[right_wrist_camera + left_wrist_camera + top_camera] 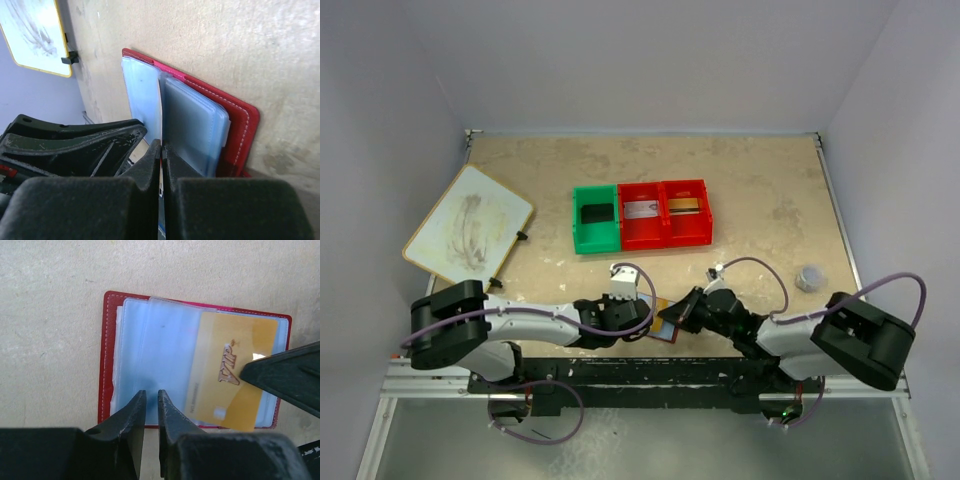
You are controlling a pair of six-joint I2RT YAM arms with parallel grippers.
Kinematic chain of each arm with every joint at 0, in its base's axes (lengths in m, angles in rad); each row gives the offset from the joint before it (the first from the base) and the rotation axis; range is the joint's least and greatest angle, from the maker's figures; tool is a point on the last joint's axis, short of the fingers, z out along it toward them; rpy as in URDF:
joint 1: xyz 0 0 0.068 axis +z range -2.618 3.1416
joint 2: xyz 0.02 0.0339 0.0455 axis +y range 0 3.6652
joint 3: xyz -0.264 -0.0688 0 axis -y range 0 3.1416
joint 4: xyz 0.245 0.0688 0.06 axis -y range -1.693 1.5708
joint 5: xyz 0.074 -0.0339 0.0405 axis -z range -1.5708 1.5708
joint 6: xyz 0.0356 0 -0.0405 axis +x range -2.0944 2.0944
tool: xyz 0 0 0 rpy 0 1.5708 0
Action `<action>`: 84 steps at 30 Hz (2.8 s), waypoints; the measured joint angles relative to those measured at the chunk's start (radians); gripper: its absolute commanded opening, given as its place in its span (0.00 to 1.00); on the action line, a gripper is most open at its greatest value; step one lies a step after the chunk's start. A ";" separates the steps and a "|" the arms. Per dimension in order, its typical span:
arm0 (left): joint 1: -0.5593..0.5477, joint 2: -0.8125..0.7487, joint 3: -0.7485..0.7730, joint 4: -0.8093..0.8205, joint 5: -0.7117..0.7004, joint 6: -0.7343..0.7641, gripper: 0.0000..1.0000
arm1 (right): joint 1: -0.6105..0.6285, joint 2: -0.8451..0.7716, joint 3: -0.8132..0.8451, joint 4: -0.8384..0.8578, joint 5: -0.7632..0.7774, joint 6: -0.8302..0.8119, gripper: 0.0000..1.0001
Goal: Take the credit cards out of the card holder
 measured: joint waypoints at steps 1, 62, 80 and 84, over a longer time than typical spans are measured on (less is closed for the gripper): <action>0.000 -0.005 -0.001 -0.010 -0.001 -0.005 0.15 | 0.000 -0.025 -0.006 -0.023 0.006 0.000 0.00; 0.094 -0.094 -0.034 -0.094 0.031 0.030 0.00 | -0.008 -0.287 0.000 -0.382 0.098 -0.067 0.08; 0.074 0.061 0.145 0.160 0.185 0.102 0.23 | -0.013 -0.366 0.011 -0.502 0.115 -0.113 0.10; 0.072 0.164 0.143 0.155 0.185 0.090 0.09 | -0.017 -0.361 0.011 -0.495 0.109 -0.120 0.14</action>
